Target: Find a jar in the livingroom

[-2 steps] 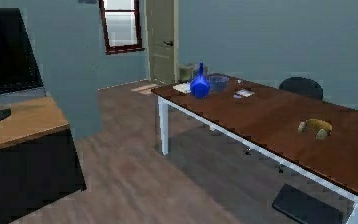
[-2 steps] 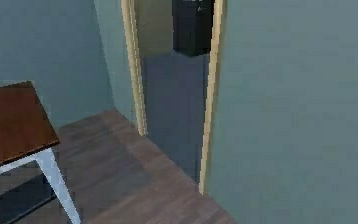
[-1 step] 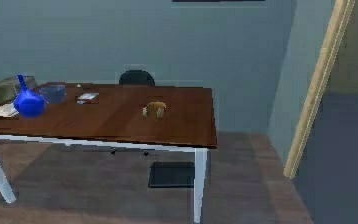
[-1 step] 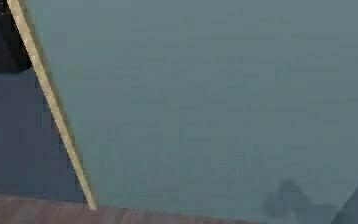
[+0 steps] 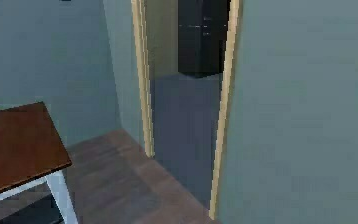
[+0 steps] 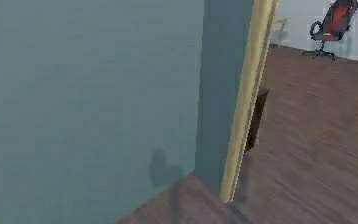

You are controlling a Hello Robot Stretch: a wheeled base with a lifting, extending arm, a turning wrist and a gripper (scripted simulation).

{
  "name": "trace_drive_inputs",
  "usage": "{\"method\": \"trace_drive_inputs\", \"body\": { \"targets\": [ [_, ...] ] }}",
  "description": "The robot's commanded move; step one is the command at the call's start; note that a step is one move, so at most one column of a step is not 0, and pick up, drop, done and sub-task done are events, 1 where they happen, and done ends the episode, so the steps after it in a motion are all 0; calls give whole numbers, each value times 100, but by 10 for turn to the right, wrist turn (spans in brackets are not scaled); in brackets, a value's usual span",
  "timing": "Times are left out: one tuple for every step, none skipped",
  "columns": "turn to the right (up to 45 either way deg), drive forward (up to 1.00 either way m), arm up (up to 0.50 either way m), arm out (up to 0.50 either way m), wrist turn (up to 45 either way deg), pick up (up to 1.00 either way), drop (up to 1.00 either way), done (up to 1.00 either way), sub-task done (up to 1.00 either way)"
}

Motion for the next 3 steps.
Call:
{"method": "trace_drive_inputs", "body": {
  "targets": [
    [450,0,0,0,0,0,0,0,0],
    [60,0,0,0,0,0,0,0,0],
    [0,5,0,0,0,0,0,0,0]
  ]
}}
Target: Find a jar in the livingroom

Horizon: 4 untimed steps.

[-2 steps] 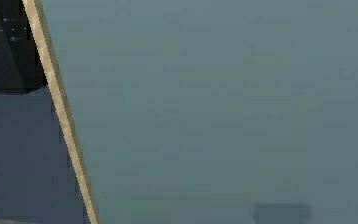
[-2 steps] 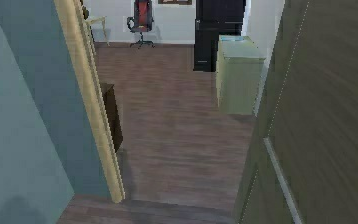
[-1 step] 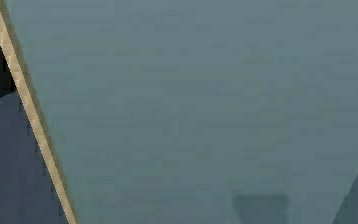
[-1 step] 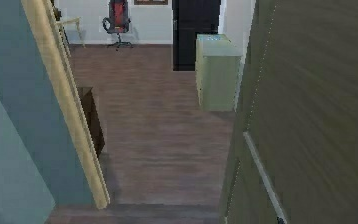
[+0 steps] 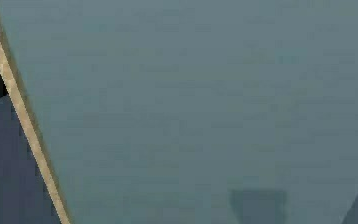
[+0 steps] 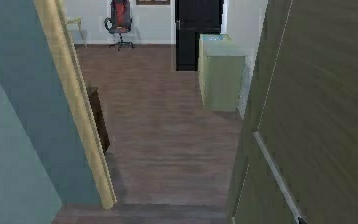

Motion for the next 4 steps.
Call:
{"method": "trace_drive_inputs", "body": {
  "targets": [
    [-450,0,0,0,0,0,0,0,0],
    [-450,0,0,0,0,0,0,0,0],
    [-180,0,0,0,0,0,0,0,0],
    [0,15,0,0,0,0,0,0,0]
  ]
}}
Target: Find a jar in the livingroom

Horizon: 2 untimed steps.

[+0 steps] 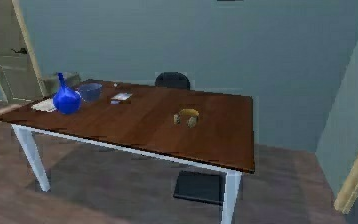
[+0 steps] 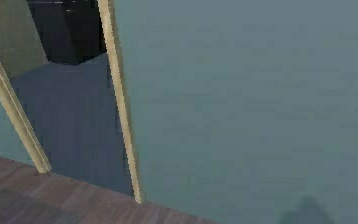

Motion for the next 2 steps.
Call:
{"method": "trace_drive_inputs", "body": {
  "targets": [
    [-180,0,0,0,0,0,0,0,0],
    [0,60,0,0,0,0,0,0,0]
  ]
}}
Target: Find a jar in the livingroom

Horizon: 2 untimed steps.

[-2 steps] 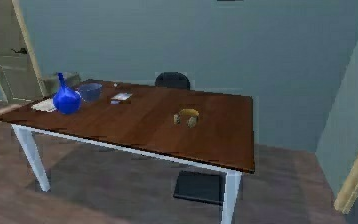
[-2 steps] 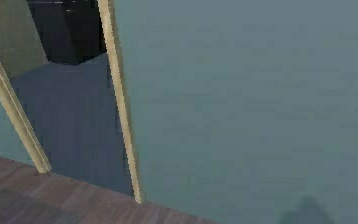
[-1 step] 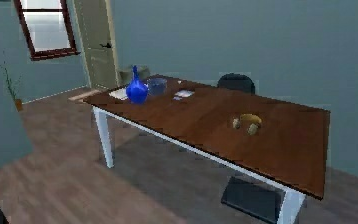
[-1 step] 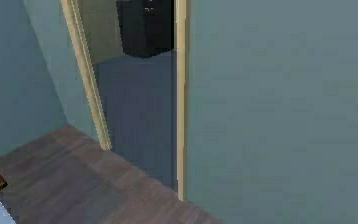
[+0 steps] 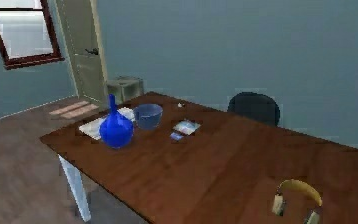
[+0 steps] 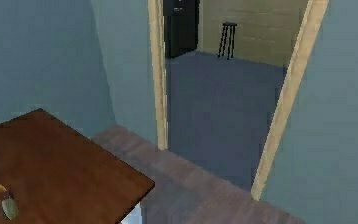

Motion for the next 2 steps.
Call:
{"method": "trace_drive_inputs", "body": {
  "targets": [
    [-180,0,0,0,0,0,0,0,0],
    [0,0,0,0,0,0,0,100,0]
  ]
}}
